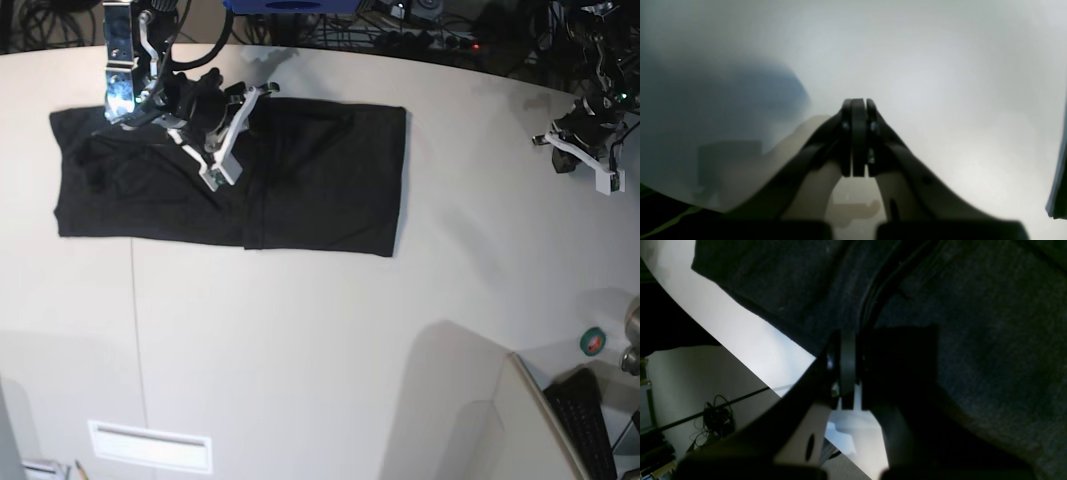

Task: Layout the t-shirt on the table in an organized manner, then fold the t-shirt properly

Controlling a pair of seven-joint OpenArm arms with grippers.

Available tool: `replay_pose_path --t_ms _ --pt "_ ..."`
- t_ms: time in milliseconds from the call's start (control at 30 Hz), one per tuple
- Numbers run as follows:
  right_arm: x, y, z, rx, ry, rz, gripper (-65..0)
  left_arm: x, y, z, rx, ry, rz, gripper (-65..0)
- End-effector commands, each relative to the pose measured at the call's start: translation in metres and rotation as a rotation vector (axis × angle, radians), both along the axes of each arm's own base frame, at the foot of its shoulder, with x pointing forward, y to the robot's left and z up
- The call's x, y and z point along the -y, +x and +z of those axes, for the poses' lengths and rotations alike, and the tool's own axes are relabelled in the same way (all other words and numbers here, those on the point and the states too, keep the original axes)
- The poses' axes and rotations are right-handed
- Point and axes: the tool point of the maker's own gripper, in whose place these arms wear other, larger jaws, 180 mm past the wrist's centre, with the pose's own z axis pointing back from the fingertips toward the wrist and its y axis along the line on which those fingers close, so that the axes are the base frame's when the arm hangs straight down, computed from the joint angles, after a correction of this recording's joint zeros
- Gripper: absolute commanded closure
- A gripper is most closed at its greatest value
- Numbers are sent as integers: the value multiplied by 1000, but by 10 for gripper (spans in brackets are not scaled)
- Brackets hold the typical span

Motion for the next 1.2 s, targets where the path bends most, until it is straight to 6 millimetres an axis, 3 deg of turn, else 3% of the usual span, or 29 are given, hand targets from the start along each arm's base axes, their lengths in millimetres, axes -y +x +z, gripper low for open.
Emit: replay_pose_path --t_ms 0,233,667,733,833,900,1000,1067,1167 --pt "-4 10 12 46 23 -6 0 -8 7 11 34 22 -3 0" --pt "15 5 17 30 -53 42 0 -8 7 11 33 24 -5 0" --pt "25 -6 15 -31 -100 73 0 -6 9 11 34 22 -11 0" --pt "37 -1 23 -5 -114 29 -128 -6 9 11 34 22 -11 0" --pt "64 13 42 73 -143 -67 -279 -6 10 11 35 22 -12 0" --pt "83 24 52 122 -166 -126 -291 -5 11 12 38 20 -12 0" --pt "129 45 64 196 -207 -269 -297 7 18 9 40 8 -44 0" --pt "176 60 69 228 -253 -386 -300 21 24 5 33 -4 -80 0" --pt "235 73 56 183 -283 -503 -314 46 32 -2 24 -28 -146 0"
